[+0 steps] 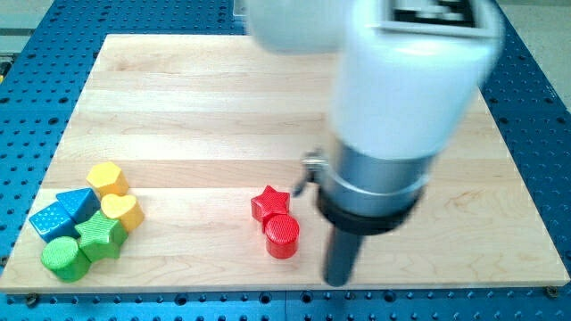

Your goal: Move the star above the red circle

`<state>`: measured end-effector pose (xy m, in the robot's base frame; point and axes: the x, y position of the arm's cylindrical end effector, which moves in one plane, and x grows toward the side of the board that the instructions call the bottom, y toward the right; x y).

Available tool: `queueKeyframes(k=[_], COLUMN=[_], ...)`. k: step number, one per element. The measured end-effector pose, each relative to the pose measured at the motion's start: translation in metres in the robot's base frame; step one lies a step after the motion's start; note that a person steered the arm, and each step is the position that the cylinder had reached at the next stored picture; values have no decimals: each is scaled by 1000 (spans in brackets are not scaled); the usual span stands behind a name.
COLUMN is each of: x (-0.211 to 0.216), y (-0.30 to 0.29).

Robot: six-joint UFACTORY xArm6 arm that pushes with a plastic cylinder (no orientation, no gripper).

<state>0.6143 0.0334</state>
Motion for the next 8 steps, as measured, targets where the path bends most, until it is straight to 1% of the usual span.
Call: queueKeyframes(k=[1, 2, 3, 4, 5, 7, 8], x=[-7, -7, -23, -72, -102, -98, -81], y=[-35, -35, -35, -35, -35, -28, 10])
